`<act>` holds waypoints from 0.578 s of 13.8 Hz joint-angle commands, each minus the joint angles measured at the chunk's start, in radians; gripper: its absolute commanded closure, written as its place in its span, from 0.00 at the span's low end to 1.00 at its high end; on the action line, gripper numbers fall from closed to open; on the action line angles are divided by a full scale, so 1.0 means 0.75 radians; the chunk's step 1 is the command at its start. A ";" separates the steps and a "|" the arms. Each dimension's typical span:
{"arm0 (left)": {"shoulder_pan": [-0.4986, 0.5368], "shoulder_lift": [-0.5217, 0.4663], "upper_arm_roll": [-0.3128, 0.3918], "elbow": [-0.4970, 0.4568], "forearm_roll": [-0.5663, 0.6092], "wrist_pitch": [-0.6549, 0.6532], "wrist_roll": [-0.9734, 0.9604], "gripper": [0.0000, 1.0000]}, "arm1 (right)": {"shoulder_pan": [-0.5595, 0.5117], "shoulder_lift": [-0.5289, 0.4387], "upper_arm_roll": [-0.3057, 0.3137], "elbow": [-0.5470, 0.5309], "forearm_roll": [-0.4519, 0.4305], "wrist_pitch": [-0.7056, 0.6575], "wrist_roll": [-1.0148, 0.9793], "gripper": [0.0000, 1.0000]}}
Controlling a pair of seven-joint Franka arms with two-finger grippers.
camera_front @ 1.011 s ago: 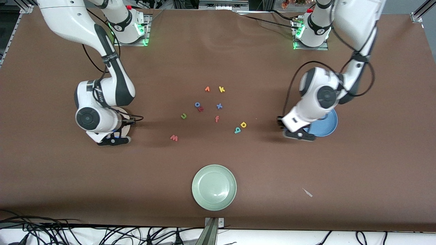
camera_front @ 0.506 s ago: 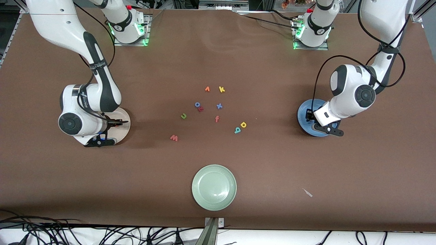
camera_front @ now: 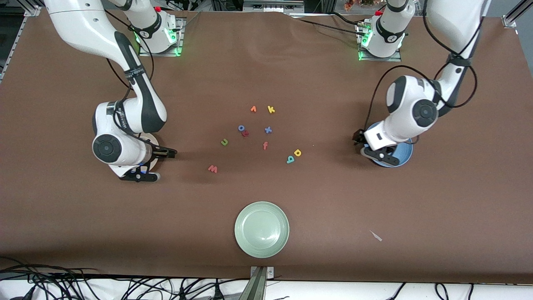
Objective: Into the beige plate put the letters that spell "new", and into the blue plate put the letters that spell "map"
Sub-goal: 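Carry the 6 to the white plate while the left gripper carries m to blue plate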
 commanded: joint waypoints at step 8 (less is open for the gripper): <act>-0.466 0.342 0.081 0.360 -0.146 0.095 -0.071 0.15 | 0.230 0.002 0.038 -0.022 0.081 0.120 0.526 0.00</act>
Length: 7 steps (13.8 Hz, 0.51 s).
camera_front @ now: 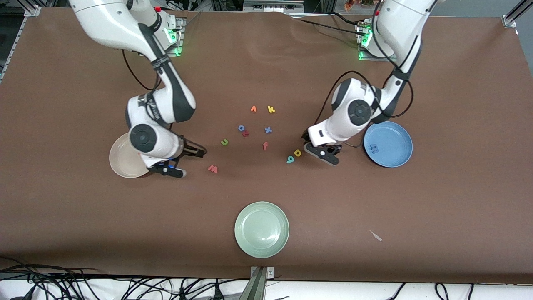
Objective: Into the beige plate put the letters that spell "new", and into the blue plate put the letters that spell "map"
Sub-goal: 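Reach the right gripper to the green c while the left gripper grasps the a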
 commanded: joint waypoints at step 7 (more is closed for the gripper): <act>-0.181 0.148 0.114 0.165 0.098 0.002 -0.003 0.17 | 0.143 -0.003 0.035 -0.169 0.020 0.278 0.365 0.00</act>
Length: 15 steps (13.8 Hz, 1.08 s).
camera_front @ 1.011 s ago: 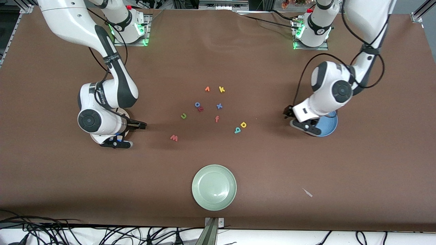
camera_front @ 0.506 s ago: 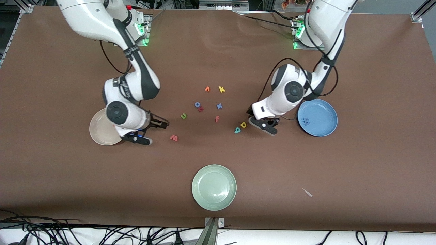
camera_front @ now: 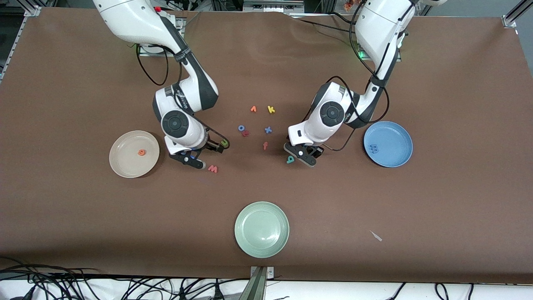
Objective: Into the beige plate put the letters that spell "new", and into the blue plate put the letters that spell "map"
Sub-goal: 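Reach the right gripper to the green c while the left gripper grasps the a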
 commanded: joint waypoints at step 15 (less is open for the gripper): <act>-0.066 0.077 0.066 0.063 0.083 0.039 0.011 0.70 | 0.051 0.023 0.067 -0.180 0.017 0.327 0.180 0.18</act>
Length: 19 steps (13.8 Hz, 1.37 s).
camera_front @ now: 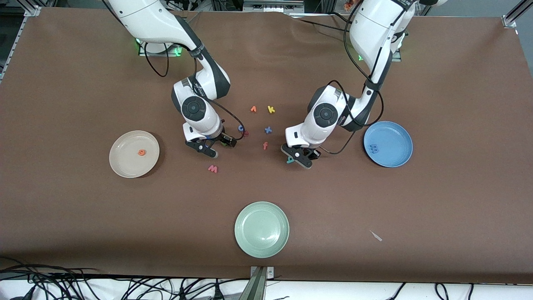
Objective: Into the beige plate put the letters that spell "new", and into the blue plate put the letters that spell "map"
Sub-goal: 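Reach the right gripper to the green c while the left gripper grasps the a, then grasp the green c with the right gripper while the left gripper drops a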
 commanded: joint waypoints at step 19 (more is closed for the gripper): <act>0.729 -0.568 -0.009 -0.665 0.033 -0.084 0.456 0.16 | 0.010 0.023 0.009 -0.005 0.016 0.045 0.006 0.72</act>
